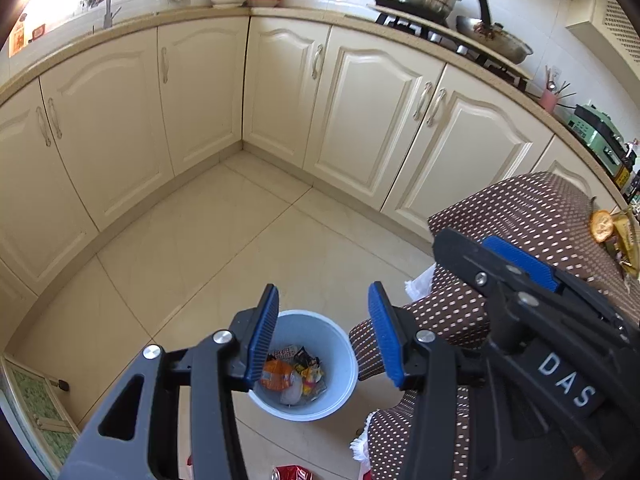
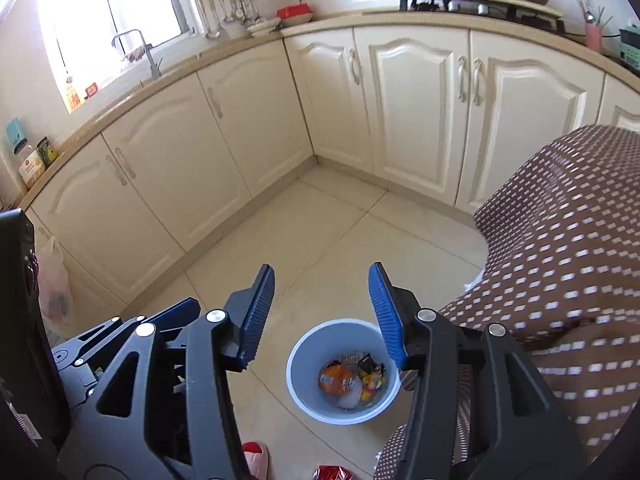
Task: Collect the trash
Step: 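Move both tools back over the gold chip bag on the table, then grasp the gold chip bag with the right tool while the left tool grasps the leafy orange peel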
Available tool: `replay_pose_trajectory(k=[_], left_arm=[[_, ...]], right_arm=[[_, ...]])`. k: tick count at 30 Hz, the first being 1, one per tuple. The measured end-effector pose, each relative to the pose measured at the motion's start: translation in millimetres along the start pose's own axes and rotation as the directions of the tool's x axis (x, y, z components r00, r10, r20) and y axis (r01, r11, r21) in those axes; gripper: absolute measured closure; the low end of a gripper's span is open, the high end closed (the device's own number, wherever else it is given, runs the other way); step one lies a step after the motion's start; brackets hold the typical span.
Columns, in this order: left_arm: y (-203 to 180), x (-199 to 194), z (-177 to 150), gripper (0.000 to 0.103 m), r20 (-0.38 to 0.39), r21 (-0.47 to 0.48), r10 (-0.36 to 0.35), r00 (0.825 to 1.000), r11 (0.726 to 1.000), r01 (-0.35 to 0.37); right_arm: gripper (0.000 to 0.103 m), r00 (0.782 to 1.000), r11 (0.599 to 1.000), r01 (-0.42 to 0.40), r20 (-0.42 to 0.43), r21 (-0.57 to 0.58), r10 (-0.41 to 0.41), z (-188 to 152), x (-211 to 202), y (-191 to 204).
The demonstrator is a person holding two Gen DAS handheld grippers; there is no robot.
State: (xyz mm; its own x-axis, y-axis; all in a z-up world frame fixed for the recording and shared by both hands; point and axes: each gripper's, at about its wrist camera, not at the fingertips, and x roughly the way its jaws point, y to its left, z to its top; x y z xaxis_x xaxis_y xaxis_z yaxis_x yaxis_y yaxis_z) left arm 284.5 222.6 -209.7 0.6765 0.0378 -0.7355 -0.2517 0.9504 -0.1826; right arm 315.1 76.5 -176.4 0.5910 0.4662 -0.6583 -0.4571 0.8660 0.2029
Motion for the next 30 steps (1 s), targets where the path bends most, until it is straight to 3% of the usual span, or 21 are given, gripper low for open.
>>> replay_pose_trajectory(k=[7, 11, 18, 20, 25, 30], left_arm=[[-44.5, -40.2, 9.8, 0.053, 0.075, 0.069, -0.041, 0.996, 0.997, 0.036], [-88.1, -61.9, 11.8, 0.053, 0.106, 0.13, -0.093, 0.99, 0.988, 0.079], [-186.7, -70.2, 9.8, 0.045, 0.054, 0.241, -0.232, 0.971, 0.947, 0.213], [-213.4, -67.0, 6.5, 0.045, 0.027, 0.262, -0.266, 0.964, 0.932, 0.249], [-263.9, -51.0, 0.5, 0.045, -0.022, 0.313, -0.27, 0.963, 0.913, 0.263], [-293.0, -27.8, 7.8, 0.045, -0.073, 0.324, -0.262, 0.962, 0.906, 0.272]], right_arm=[[0.052, 0.994, 0.999, 0.044, 0.103, 0.029, -0.047, 9.5, -61.2, -28.2], [0.05, 0.982, 0.994, 0.087, 0.165, 0.066, -0.097, 12.9, -101.9, -56.7], [0.045, 0.937, 0.959, 0.21, 0.243, 0.19, -0.253, 8.4, -182.0, -141.6], [0.044, 0.923, 0.942, 0.243, 0.245, 0.23, -0.298, 5.9, -197.5, -165.8], [0.037, 0.893, 0.88, 0.328, 0.193, 0.343, -0.407, -0.9, -223.0, -236.3], [0.037, 0.9, 0.86, 0.351, 0.119, 0.371, -0.419, -0.3, -212.8, -277.2]])
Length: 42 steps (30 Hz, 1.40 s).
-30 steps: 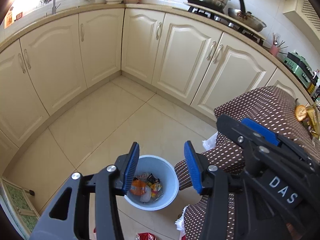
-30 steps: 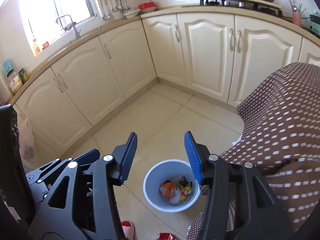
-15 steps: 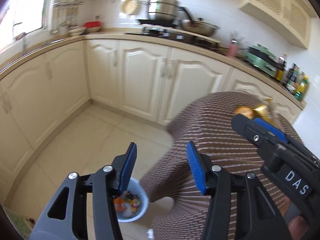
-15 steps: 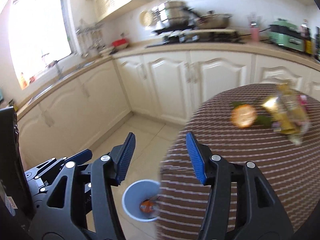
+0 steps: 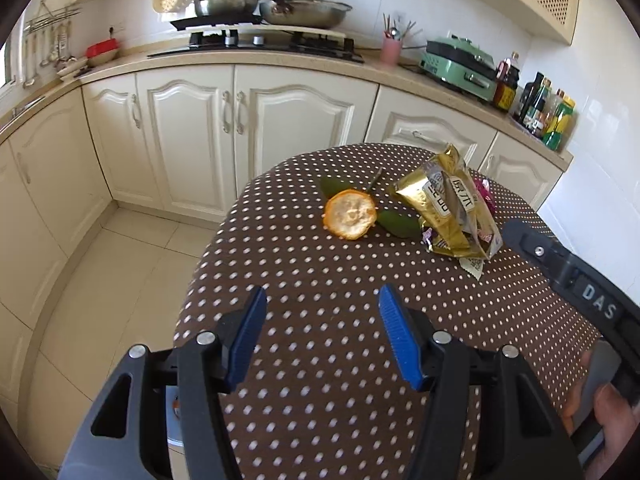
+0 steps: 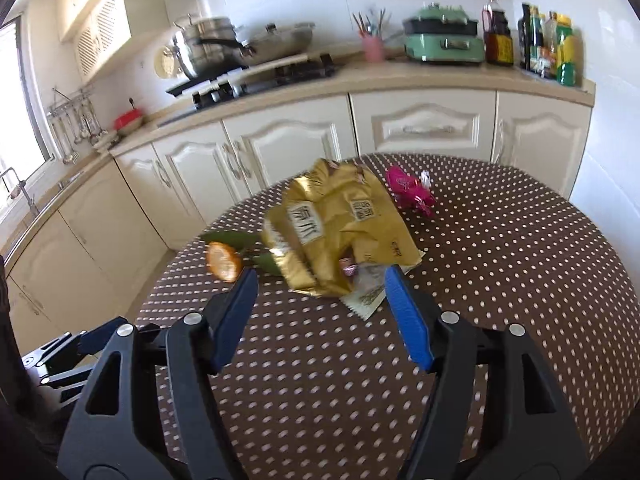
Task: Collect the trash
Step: 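Grasp the gold chip bag with the right tool while the left tool grasps the leafy orange peel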
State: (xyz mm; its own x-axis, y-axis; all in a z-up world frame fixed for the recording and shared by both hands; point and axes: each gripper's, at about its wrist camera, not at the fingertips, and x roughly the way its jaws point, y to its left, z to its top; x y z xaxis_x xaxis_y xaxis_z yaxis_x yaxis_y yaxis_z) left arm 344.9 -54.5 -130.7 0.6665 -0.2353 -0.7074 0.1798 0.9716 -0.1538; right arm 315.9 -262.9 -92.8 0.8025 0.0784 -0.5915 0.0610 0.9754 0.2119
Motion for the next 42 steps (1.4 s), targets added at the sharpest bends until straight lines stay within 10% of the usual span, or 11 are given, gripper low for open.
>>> replay_pose_trajectory(k=[11, 12, 13, 18, 29, 32, 42], left_arm=[[-9.2, 57.1, 26.9, 0.043, -0.09, 0.0, -0.045, 0.995, 0.999, 0.045], [-9.5, 59.8, 27.9, 0.043, -0.092, 0.001, -0.047, 0.995, 0.999, 0.047], [-10.0, 64.1, 29.9, 0.043, -0.092, 0.001, -0.05, 0.994, 0.999, 0.05], [-9.6, 80.3, 37.3, 0.043, -0.094, -0.013, -0.062, 0.994, 0.998, 0.061], [-18.8, 104.2, 52.0, 0.044, -0.078, 0.003, -0.036, 0.996, 0.999, 0.037], [-18.9, 102.8, 52.7, 0.065, -0.066, 0.018, -0.017, 0.998, 1.0, 0.018], [22.7, 29.3, 33.7, 0.072, 0.083, -0.089, -0.058, 0.995, 0.994, 0.066]], right_arm=[[0.038, 0.989, 0.993, 0.058, -0.129, -0.1, -0.071, 18.6, 77.2, -2.5], [0.045, 0.988, 0.993, 0.064, -0.133, -0.103, -0.077, 18.2, 81.0, -4.7], [0.075, 0.989, 0.994, 0.05, -0.134, -0.095, -0.063, 16.4, 83.6, -7.5], [0.094, 0.996, 0.997, 0.043, -0.072, -0.068, -0.048, 19.0, 68.0, -18.2], [0.096, 1.0, 0.998, 0.015, -0.004, -0.06, -0.015, 22.5, 46.2, -15.1], [0.096, 1.0, 0.998, 0.009, 0.004, -0.063, -0.008, 25.3, 45.9, -11.1], [0.096, 0.998, 0.995, -0.048, 0.023, -0.085, 0.05, 23.0, 25.1, 19.8]])
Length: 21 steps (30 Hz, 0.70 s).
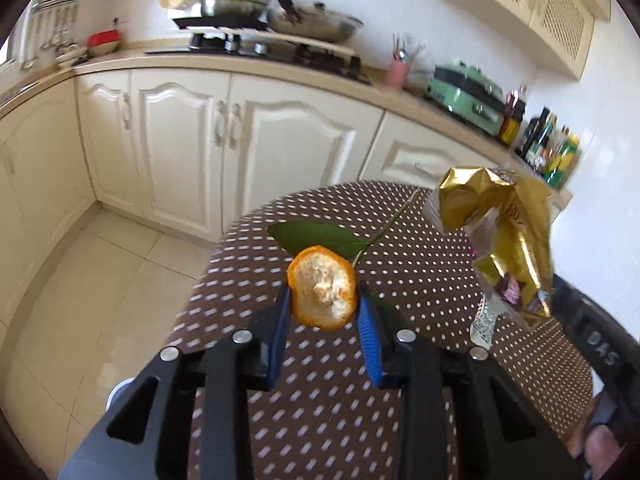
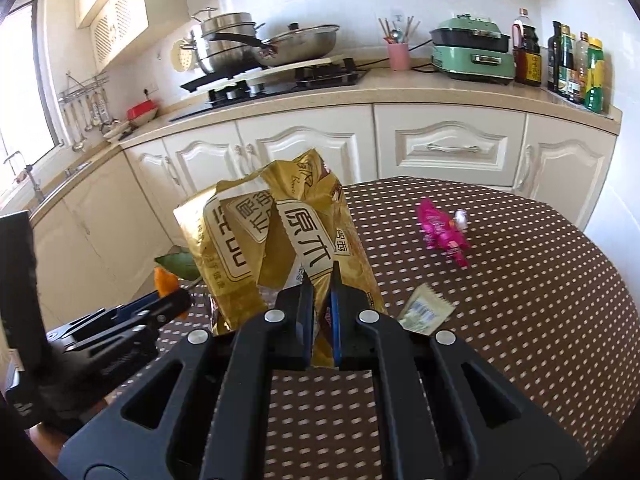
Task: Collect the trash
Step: 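Grasp the gold chip bag with the right tool while the left tool grasps the leafy orange peel, then carry the chip bag and peel over the blue bin and open both tools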
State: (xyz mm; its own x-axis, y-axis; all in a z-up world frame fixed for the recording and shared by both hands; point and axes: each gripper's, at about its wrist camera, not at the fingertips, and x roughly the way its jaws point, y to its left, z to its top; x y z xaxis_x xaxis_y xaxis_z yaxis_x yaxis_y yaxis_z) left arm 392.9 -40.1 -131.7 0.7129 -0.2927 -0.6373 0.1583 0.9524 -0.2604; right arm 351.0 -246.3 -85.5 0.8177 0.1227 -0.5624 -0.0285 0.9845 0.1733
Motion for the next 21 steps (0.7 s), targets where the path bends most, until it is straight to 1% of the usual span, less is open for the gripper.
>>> replay_pose_trajectory(k=[2, 4, 6, 10, 13, 18, 21], left_arm=[[14.1, -18.6, -5.9, 0.072, 0.019, -0.021, 0.015, 1.0, 1.0, -0.015], [27.9, -30.9, -12.0, 0.072, 0.019, -0.051, 0.028, 0.999, 0.998, -0.027], [46.8, -45.9, -22.6, 0.072, 0.023, -0.081, 0.056, 0.998, 0.995, -0.054], [84.8, -69.8, -41.2, 0.072, 0.024, -0.147, 0.092, 0.996, 0.985, -0.087], [114.7, -89.6, -55.6, 0.072, 0.034, -0.192, 0.098, 0.995, 0.977, -0.089], [162.8, -115.5, -80.6, 0.072, 0.022, -0.247, 0.18, 0.983, 0.954, -0.169], [196.8, -124.1, -98.7, 0.072, -0.009, -0.287, 0.239, 0.971, 0.93, -0.231]], right_arm=[[0.096, 1.0, 1.0, -0.028, 0.003, -0.004, 0.028, -3.6, -4.8, 13.9], [0.096, 0.998, 0.998, -0.064, 0.002, -0.012, 0.064, -8.9, -9.2, 31.9], [0.096, 0.995, 0.995, -0.098, -0.001, -0.027, 0.098, -13.8, -12.1, 51.1], [0.096, 0.983, 0.981, -0.181, -0.023, -0.068, 0.18, -27.8, -16.0, 99.2], [0.096, 0.968, 0.964, -0.249, -0.062, -0.096, 0.244, -41.4, -14.0, 137.1], [0.096, 0.943, 0.936, -0.325, -0.122, -0.132, 0.31, -67.6, -7.9, 193.8], [0.096, 0.93, 0.922, -0.356, -0.155, -0.155, 0.333, -81.7, -3.6, 223.2]])
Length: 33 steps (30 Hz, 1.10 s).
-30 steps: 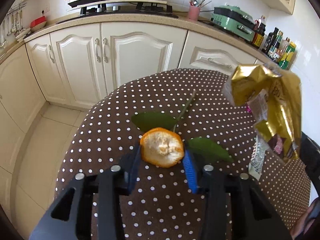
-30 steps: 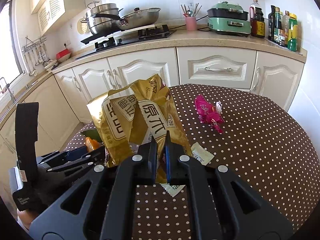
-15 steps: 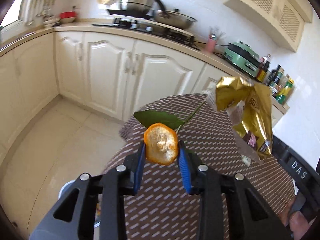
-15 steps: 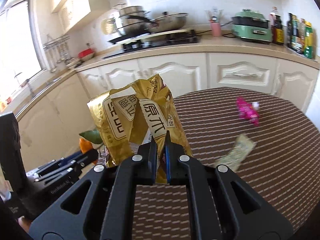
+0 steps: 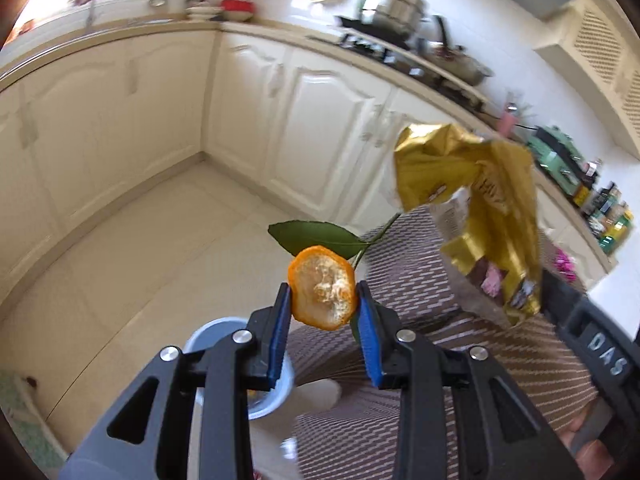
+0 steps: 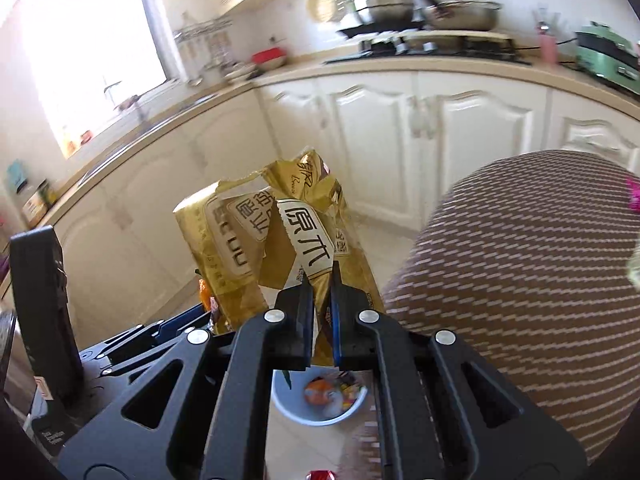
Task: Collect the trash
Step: 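Carry the chip bag and peel over the blue bin and open both tools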
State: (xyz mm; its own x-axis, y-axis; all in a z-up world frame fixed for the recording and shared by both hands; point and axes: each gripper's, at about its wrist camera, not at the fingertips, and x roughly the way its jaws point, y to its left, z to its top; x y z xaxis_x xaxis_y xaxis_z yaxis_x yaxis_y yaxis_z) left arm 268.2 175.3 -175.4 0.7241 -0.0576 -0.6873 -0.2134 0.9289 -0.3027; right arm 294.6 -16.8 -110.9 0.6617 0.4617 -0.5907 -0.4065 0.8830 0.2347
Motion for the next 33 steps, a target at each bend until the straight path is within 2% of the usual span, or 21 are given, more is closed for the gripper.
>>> replay_pose_trajectory(k=[6, 13, 22, 29, 33], left_arm=[[61.0, 14.6, -18.0, 0.072, -0.058, -0.056, 0.079, 0.995, 0.995, -0.082], [97.2, 54.9, -32.5, 0.071, -0.152, -0.077, 0.136, 0.979, 0.986, -0.149], [111.0, 111.0, -37.1, 0.067, -0.265, -0.066, 0.168, 0.95, 0.979, -0.192], [106.3, 137.7, -31.1, 0.062, -0.289, -0.061, 0.169, 0.942, 0.979, -0.194], [110.6, 135.6, -36.5, 0.056, -0.282, -0.053, 0.183, 0.942, 0.977, -0.205]], right_arm=[[0.096, 0.997, 0.998, -0.035, -0.077, -0.053, 0.031, -22.3, 44.1, 46.9], [0.096, 0.984, 0.997, -0.034, -0.179, -0.064, 0.022, -47.5, 98.7, 62.2], [0.096, 0.962, 0.998, -0.026, -0.272, -0.064, 0.008, -67.8, 152.9, 63.6], [0.096, 0.953, 0.998, -0.017, -0.302, -0.059, -0.001, -69.1, 172.2, 55.9], [0.096, 0.949, 0.999, -0.013, -0.314, -0.052, -0.004, -71.1, 179.2, 56.8]])
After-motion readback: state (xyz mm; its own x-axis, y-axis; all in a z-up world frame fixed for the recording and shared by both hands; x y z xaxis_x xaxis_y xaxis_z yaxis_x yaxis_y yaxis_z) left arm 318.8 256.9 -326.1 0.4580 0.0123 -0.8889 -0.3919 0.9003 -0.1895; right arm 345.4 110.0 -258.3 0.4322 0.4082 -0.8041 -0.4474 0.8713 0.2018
